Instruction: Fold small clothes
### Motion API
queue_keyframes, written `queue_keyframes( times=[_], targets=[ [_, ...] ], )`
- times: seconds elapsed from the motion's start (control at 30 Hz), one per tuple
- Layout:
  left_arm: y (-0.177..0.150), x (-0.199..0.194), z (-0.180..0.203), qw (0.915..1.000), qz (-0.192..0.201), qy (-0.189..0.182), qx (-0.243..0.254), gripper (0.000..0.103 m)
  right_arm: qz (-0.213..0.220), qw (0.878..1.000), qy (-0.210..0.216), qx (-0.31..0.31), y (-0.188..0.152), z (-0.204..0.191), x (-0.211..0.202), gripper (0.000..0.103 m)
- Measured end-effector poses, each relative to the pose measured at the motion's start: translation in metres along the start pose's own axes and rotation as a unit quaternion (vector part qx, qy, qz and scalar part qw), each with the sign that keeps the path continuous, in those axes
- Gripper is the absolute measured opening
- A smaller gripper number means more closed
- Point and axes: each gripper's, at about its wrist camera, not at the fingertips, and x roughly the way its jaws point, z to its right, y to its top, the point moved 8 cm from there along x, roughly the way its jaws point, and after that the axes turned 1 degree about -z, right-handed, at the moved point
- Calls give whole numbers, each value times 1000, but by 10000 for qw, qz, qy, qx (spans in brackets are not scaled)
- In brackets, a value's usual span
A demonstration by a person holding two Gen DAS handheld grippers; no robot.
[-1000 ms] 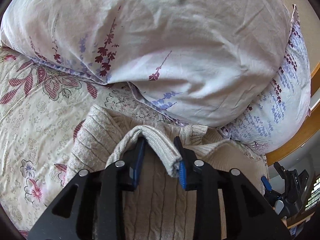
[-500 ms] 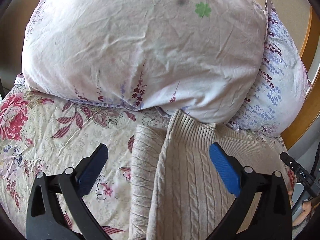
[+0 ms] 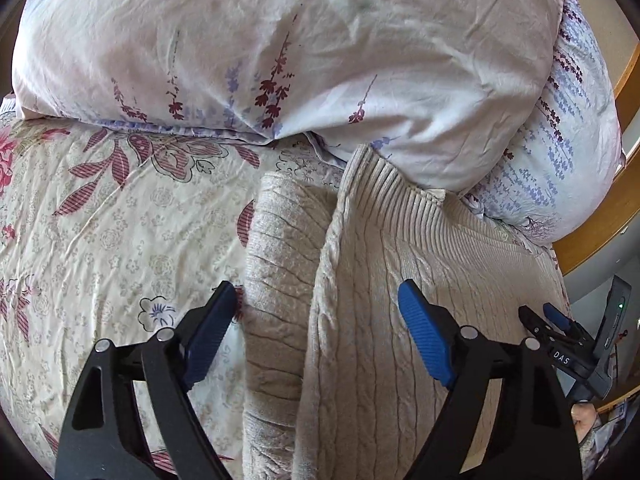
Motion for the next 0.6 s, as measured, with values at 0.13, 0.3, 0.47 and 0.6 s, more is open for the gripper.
queue_keyframes(
  times=[0.13, 0.3, 0.47, 0.6],
  targets=[
    [-1, -2, 1, 10000, -22, -13, 13, 79, -8, 10000, 21, 16, 0, 0, 0, 102],
    [-4, -1, 7, 9996, -167, -234, -78, 63, 3, 10000, 6, 9, 0, 0, 0, 102],
    [-7, 2, 14, 9980, -270, -491, -293, 48, -3, 10000, 9, 7, 0, 0, 0, 102],
    [-10, 5, 15, 9912, -411, -1018, -733, 41, -20, 10000, 18, -6, -1, -1, 1, 102]
  ],
)
